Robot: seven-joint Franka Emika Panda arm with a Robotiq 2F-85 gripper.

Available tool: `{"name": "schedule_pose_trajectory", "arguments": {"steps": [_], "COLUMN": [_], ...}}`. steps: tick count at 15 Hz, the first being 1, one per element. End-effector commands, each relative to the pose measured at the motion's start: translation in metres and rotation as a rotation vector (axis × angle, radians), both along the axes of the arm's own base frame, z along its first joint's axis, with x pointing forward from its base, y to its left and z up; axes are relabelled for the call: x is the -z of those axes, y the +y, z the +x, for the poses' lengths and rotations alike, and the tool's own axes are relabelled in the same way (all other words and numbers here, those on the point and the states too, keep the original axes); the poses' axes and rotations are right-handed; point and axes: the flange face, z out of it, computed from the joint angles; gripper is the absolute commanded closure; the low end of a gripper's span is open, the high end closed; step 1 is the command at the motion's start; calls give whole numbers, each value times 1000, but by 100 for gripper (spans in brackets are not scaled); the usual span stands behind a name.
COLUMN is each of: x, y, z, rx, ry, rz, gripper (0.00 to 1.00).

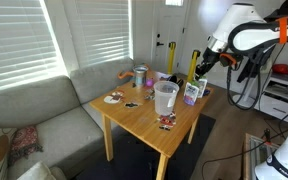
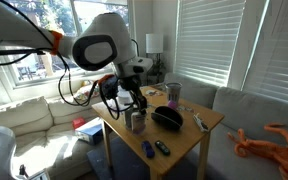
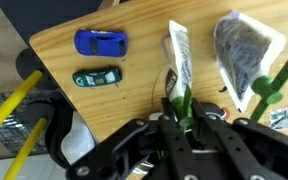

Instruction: Move the packet on the right to the left then place both packets in the clear cup

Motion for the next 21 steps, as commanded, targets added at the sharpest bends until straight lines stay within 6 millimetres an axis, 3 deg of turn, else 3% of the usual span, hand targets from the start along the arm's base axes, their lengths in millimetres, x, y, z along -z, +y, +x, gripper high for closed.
{"name": "schedule_pose_trajectory", "arguments": {"steps": [1,19,21], "x": [0,11,12], "y": [8,22,22], "z": [-12,-11,-11], "rx": [45,94,101], "ry": [4,4,6], "rz": [28,61,61], "gripper": [95,95,53]}}
